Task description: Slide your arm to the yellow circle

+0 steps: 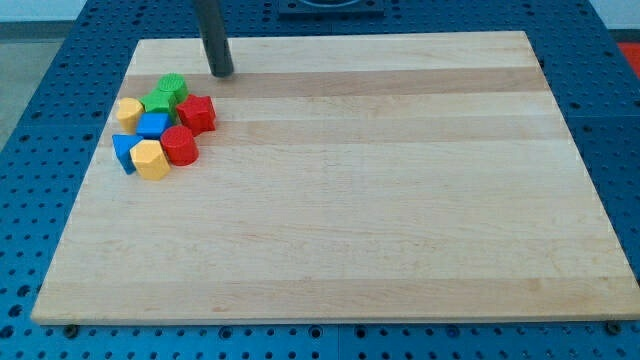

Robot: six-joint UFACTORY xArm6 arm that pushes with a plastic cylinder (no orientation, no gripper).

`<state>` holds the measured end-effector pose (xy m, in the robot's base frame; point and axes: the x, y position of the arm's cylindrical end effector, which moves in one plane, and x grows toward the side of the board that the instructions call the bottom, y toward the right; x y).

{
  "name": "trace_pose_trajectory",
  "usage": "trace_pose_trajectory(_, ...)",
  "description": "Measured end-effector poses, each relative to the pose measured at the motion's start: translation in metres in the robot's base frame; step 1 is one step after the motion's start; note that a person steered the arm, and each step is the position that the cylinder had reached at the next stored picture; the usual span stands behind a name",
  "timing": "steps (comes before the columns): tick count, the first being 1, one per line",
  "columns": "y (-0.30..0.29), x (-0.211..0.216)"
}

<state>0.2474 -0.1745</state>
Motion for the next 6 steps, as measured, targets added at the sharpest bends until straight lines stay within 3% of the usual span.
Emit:
trace_pose_trajectory(2,-0.118,-0.033)
trace_pose_trajectory(4,-0.13,-0.027)
trace_pose_trajectory(6,-0.13,0.068)
